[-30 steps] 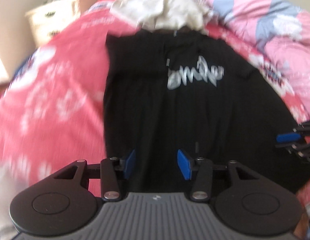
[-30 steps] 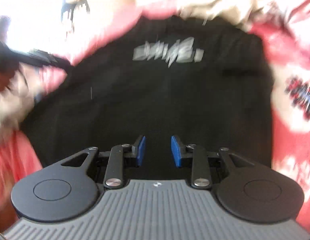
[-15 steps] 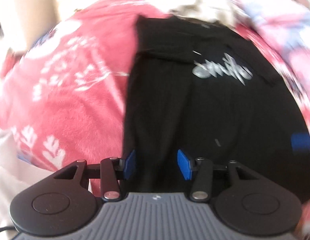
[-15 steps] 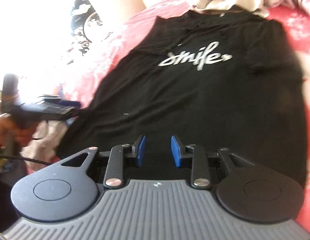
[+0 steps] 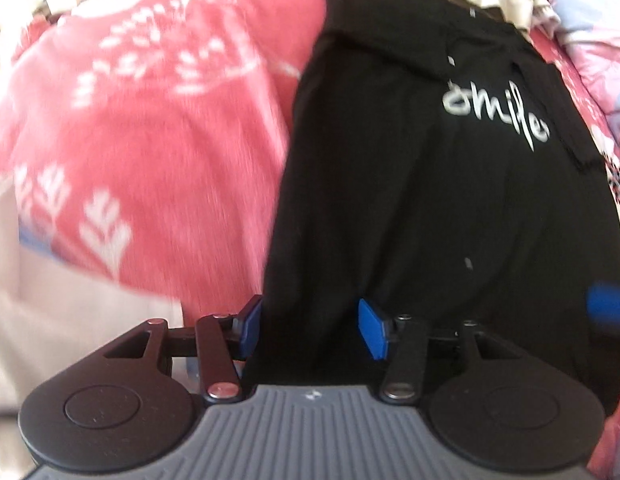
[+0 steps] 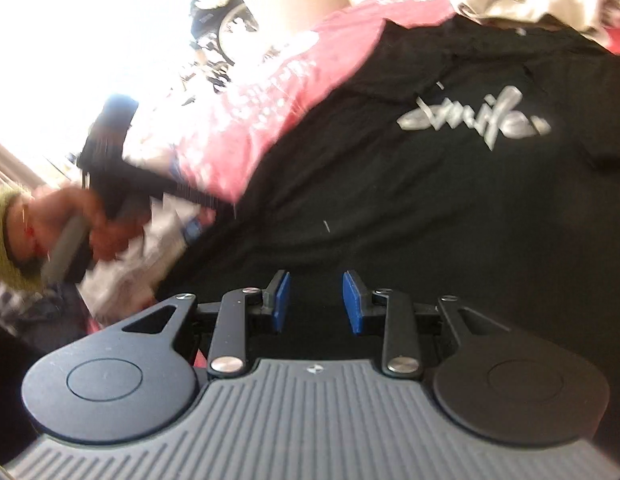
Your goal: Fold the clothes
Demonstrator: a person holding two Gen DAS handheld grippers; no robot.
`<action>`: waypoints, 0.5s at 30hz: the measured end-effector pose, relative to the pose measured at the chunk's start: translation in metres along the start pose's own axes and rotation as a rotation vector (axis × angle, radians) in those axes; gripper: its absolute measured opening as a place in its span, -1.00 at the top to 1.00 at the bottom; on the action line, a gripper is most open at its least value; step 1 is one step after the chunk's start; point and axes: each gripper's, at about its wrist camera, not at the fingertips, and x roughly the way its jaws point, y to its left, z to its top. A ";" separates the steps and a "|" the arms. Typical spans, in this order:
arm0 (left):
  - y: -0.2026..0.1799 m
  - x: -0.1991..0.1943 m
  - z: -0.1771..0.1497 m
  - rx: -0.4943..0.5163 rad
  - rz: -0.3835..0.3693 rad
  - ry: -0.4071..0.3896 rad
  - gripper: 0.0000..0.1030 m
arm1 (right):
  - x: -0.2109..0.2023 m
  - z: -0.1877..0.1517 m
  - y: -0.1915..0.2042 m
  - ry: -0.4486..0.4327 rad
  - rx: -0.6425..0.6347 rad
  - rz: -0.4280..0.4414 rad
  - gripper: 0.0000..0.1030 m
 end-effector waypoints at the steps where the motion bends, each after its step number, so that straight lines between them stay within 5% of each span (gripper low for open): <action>1: -0.001 -0.001 -0.005 -0.003 -0.005 0.012 0.05 | 0.005 0.012 -0.002 0.002 0.011 0.019 0.45; 4: -0.004 -0.008 -0.021 -0.018 -0.020 -0.015 0.10 | 0.031 0.052 -0.002 0.053 0.078 0.096 0.41; 8: -0.019 -0.015 -0.044 0.045 -0.047 -0.097 0.11 | 0.092 0.088 0.008 0.226 0.191 0.191 0.37; 15: -0.040 -0.023 -0.065 0.220 -0.055 -0.154 0.11 | 0.163 0.075 0.033 0.427 0.204 0.215 0.35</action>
